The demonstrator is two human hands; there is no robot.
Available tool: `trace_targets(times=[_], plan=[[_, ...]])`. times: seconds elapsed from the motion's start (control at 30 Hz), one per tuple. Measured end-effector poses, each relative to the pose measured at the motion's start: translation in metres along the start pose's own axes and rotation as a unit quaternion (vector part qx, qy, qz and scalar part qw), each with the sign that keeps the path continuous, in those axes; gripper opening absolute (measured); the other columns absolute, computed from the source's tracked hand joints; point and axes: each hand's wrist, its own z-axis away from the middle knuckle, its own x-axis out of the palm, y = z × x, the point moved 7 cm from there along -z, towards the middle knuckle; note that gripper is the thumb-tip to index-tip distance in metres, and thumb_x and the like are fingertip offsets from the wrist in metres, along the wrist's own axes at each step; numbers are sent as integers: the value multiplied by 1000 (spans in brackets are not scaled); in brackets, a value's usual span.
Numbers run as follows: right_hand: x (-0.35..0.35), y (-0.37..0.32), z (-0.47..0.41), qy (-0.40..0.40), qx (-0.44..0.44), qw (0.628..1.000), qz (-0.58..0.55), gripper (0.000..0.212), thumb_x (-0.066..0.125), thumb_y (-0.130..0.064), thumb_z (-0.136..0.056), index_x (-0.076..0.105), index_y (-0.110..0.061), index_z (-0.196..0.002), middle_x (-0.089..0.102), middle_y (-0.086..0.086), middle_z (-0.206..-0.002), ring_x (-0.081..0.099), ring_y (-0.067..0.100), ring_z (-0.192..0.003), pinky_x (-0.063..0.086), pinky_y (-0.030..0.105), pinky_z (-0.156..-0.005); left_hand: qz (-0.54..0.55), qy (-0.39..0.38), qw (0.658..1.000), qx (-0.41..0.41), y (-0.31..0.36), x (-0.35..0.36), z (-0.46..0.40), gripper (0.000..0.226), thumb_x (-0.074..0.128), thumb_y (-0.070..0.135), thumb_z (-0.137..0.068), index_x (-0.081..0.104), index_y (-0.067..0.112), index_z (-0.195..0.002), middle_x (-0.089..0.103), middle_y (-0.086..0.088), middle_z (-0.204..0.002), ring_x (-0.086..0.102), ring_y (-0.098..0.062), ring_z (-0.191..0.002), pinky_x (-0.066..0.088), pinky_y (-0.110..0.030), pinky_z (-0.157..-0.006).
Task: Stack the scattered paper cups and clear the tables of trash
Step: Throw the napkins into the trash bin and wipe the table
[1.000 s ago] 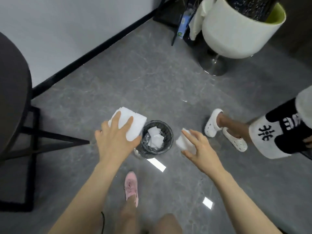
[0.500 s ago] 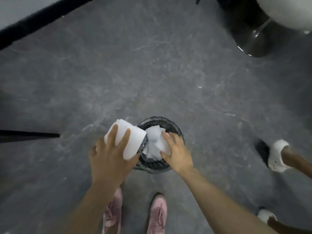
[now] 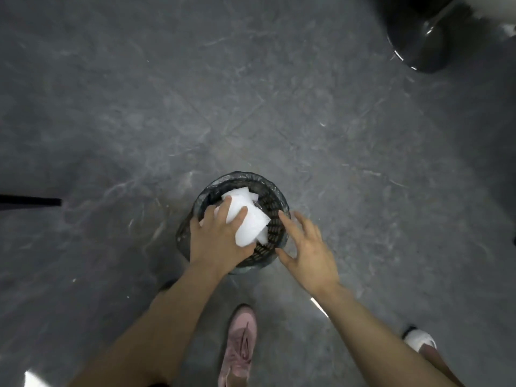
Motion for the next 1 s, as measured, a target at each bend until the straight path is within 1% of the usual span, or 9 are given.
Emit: trace_targets(times=[0.07, 0.17, 0.27, 0.33, 0.5, 0.63, 0.8, 0.9, 1.0], plan=[[-15, -6, 5, 4, -8, 1000, 3, 71, 61, -36, -89, 23, -37, -149, 23, -1, -154, 26, 17, -139, 44, 39, -100, 3, -17, 1000, -8, 0, -3, -1, 80, 48, 74, -74, 26, 44, -144, 9, 6, -159, 20, -26, -139, 24, -54, -107], [-41, -22, 11, -12, -25, 999, 18, 65, 58, -35, -91, 26, -36, -148, 27, -1, -152, 26, 16, -139, 41, 37, -104, -8, -18, 1000, -7, -3, -34, 7, 76, 49, 73, -77, 28, 43, -144, 15, 5, -158, 25, -23, -138, 25, -54, -108], [-79, -46, 19, -40, -48, 997, 54, 62, 54, -36, -93, 25, -37, -148, 28, -4, -151, 27, 15, -138, 35, 33, -107, -9, 5, 1000, -13, -11, -87, 27, 66, 54, 61, -83, 33, 42, -143, 22, 5, -155, 35, -20, -134, 34, -44, -102], [-108, -69, 25, -57, -71, 993, 79, 62, 52, -37, -93, 24, -38, -148, 30, -8, -149, 30, 14, -136, 33, 29, -104, 8, 20, 999, -39, -23, -128, 45, 61, 55, 55, -86, 35, 42, -142, 30, 6, -152, 42, -19, -129, 38, -37, -98], [-206, -166, 50, -71, -157, 979, 109, 64, 55, -40, -91, 24, -40, -147, 36, -14, -143, 37, 12, -131, 36, 28, -99, 47, 55, 993, -89, -57, -257, 109, 50, 50, 51, -90, 40, 41, -138, 44, 7, -138, 50, -17, -124, 44, -33, -93], [-281, -265, 86, -63, -253, 955, 139, 66, 55, -44, -90, 22, -44, -146, 36, -16, -141, 40, 11, -128, 35, 27, -95, 54, 108, 984, -127, -79, -361, 176, 52, 44, 55, -92, 38, 39, -141, 49, 7, -132, 51, -16, -121, 43, -31, -91], [-337, -377, 150, -49, -397, 896, 194, 64, 51, -47, -91, 22, -41, -148, 39, -12, -140, 40, 13, -128, 36, 30, -98, 53, 193, 955, -218, -101, -451, 288, 48, 41, 54, -94, 41, 37, -138, 51, 7, -127, 51, -16, -119, 43, -32, -87], [-344, -435, 200, -65, -474, 842, 251, 63, 48, -53, -91, 25, -38, -147, 40, -8, -142, 39, 16, -131, 35, 35, -100, 54, 208, 931, -295, -114, -475, 370, 45, 41, 55, -94, 47, 35, -133, 52, 6, -126, 53, -18, -118, 43, -32, -86], [-339, -492, 259, -80, -543, 780, 299, 62, 48, -54, -91, 27, -35, -147, 43, -3, -140, 42, 20, -129, 36, 36, -97, 56, 229, 890, -391, -131, -483, 468, 45, 41, 57, -93, 48, 36, -133, 52, 6, -126, 53, -17, -117, 41, -31, -81]])
